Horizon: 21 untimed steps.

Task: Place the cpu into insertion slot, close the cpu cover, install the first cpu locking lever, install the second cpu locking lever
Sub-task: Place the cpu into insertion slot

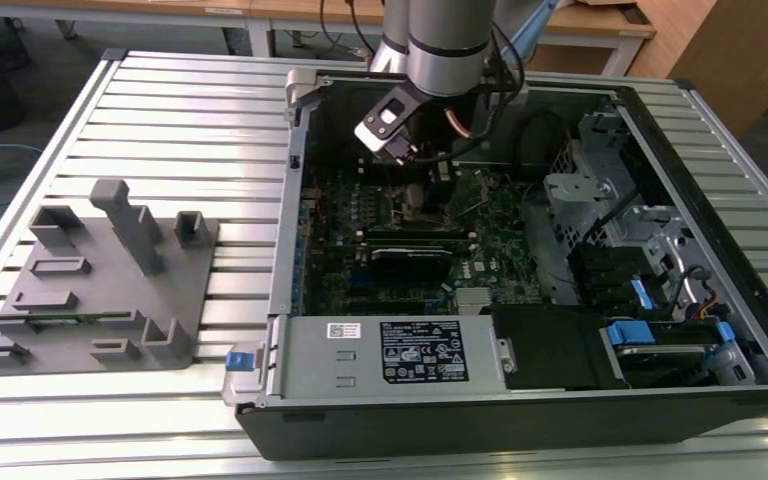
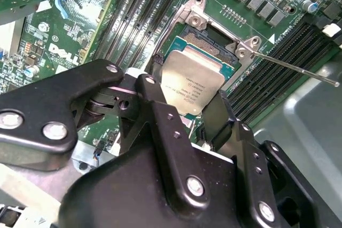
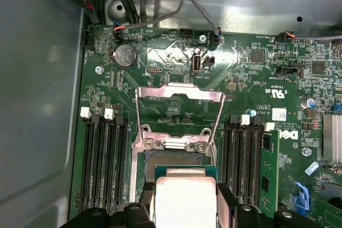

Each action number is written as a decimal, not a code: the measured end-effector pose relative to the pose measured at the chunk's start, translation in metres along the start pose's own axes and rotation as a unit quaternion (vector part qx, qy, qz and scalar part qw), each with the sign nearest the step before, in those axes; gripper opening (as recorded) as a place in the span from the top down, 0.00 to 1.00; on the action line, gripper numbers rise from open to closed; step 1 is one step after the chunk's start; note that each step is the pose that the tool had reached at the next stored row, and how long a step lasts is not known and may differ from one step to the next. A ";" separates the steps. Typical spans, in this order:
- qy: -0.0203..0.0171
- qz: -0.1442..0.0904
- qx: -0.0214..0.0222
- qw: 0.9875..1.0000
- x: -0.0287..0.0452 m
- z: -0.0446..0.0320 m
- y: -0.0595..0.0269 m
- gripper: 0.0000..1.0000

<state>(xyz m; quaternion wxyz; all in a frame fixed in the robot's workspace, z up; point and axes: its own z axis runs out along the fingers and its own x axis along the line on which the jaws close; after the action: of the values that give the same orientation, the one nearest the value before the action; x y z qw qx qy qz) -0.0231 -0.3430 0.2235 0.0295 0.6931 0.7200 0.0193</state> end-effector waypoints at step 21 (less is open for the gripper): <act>0.006 0.013 0.000 1.000 0.0053 0.0183 0.0017 0.46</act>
<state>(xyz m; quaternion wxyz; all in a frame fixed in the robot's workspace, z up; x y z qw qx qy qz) -0.0203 -0.3378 0.2053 0.0251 0.7024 0.7109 0.0237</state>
